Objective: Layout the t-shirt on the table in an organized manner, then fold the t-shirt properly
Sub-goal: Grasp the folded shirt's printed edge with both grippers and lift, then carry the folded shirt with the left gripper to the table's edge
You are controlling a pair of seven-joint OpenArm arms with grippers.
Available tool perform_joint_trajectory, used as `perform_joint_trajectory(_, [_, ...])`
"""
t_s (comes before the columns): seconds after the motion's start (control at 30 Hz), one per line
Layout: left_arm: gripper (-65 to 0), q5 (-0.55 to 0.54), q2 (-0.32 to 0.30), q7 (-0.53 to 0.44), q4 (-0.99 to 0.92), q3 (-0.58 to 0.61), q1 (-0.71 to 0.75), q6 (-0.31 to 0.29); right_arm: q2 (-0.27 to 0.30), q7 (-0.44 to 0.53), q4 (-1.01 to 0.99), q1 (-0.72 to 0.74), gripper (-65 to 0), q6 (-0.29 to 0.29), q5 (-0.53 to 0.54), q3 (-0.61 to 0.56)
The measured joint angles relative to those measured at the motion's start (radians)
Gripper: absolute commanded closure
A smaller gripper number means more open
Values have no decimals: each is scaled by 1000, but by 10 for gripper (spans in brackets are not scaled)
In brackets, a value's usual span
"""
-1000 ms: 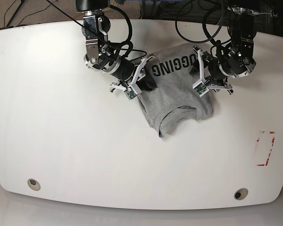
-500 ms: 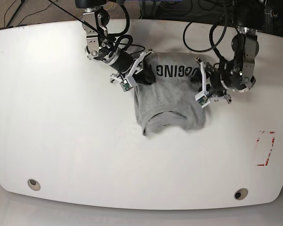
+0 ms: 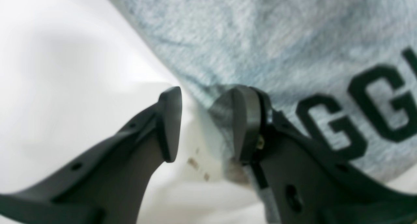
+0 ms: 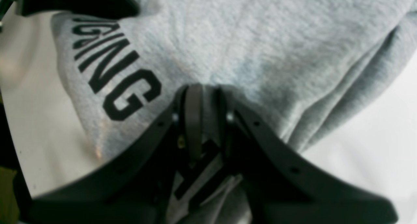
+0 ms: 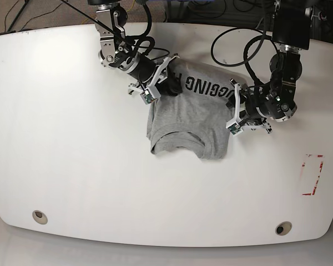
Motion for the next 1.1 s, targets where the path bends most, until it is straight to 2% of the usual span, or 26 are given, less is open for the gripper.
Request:
perform_joint_trajectory(0.2, [-225,-2,-27,13,85,0,26,0,0,-19,55,19,-86,-2,-7,29])
perform_joint_trajectory(0.47, [-225,-2,-27,53,261,-37,40,-1,2,-168,235,52,-86,4,-15,69])
perform_joint_trajectory(0.57, [-225,-4,-3,46,307,-70,26,0,1,-211,307,66,-86,8,-8,101])
perform_joint_trajectory(0.67, [-225,35,45,50,318,-94,24,4,0,-251,382,70,-87,3,-14,143])
perform_joint_trajectory(0.77, [-225,69,103,43,317,-93,29,3,6,-250,426,72,-87,6,-9,190])
perform_joint_trajectory(0.93, [-225,130,199,-120,312,-28,35,13,58,-269,431,72,-87,12,-8,251])
perform_joint_trajectory(0.97, [-225,144,211,-159,313,-10,40,31,69,-269,431,70,-87,11,-13,260])
perform_joint_trajectory(1.0, [-225,166,229,-212,314,15,48,76,80,-270,428,68,-87,11,-18,270])
perform_joint_trajectory(1.1, [-225,233,266,-298,314,63,85,162,99,-269,428,65,-87,12,-18,296])
